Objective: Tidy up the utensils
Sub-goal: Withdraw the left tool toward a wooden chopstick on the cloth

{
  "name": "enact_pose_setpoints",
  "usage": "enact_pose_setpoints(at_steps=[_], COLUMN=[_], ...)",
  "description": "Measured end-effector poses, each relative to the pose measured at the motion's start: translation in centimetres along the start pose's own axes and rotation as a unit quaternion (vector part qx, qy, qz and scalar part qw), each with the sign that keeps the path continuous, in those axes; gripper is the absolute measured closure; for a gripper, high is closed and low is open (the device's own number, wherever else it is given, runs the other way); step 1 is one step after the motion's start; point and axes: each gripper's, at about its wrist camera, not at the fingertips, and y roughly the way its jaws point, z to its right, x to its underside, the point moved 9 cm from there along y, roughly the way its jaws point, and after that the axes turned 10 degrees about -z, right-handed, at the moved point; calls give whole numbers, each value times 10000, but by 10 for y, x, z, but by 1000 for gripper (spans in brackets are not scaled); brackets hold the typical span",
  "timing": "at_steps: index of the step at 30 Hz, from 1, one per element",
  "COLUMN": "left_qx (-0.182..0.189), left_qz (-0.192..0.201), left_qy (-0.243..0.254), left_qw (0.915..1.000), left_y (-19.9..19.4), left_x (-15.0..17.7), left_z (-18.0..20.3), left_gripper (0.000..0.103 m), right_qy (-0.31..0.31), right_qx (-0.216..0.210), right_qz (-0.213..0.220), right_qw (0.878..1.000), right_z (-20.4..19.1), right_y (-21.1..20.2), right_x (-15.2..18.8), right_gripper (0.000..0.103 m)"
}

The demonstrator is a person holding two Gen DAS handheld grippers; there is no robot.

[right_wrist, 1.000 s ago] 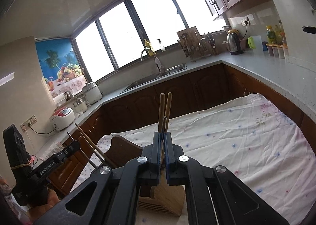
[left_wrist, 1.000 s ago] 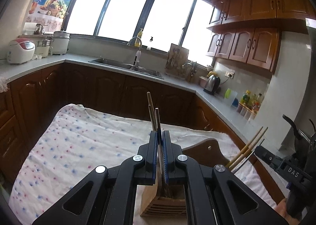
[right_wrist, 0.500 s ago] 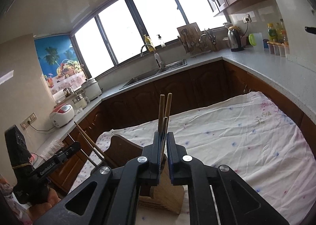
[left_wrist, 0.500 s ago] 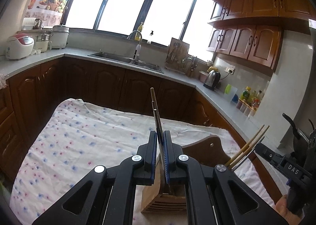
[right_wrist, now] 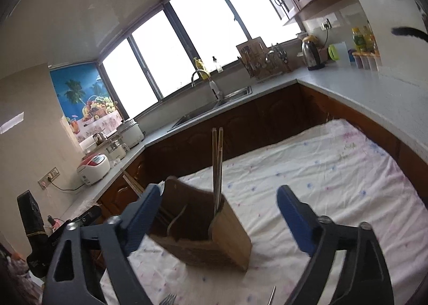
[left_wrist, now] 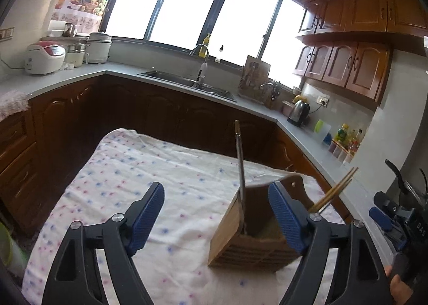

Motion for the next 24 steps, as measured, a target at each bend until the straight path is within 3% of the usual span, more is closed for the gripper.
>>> enact_pose_setpoints(at_steps=[10,24], left_qx=[-165,6], left_qz=[-236,-683], left_qy=[-31,182], left_qw=[9996,9975], left_y=[-69,-144], left_x=[45,112], left_z=[-12,4], left_gripper=[14,14], right_qy=[25,-131], right_qx=[82,303], right_qz=[-279,-544], right_qw=[9996,9980], right_z=[5,7], right_y=[-45,-91], right_x=[51,119], right_gripper=[7,7])
